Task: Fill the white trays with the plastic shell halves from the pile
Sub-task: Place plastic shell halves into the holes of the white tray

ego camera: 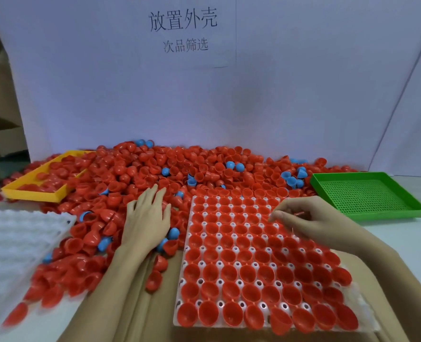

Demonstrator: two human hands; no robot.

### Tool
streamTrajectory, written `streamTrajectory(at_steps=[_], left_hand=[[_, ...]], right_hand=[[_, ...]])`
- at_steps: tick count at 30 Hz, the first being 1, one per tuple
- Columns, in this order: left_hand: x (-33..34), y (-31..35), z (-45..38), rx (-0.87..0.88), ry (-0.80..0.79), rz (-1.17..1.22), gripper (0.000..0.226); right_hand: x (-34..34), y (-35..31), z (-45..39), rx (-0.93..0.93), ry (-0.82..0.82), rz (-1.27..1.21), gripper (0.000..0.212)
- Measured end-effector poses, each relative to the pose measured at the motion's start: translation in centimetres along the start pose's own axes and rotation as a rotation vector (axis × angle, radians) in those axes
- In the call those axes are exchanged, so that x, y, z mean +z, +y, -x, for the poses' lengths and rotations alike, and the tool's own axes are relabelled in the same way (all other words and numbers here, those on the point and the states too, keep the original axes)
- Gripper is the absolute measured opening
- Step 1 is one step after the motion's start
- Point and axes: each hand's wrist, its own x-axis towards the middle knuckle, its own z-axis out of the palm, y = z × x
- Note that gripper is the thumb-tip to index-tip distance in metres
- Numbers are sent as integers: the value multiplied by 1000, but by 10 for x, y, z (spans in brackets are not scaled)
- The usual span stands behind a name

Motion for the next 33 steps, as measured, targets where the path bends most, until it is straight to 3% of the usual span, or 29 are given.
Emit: streamTrajectory(at_steps=[11, 16, 21, 33], left_hand=[[10, 5, -17, 16, 41, 20, 53], [12, 7, -22, 69, 4, -42, 40], [14, 4, -20, 114, 76, -5, 30], [-9, 12, -17, 391, 545, -95, 27]], right_hand=[[1, 27, -24, 11, 32, 23, 21], [-1, 27, -15, -14, 54, 14, 21], [1, 25, -9, 1, 67, -17, 24], [-4, 12, 0, 14, 58, -81, 23]])
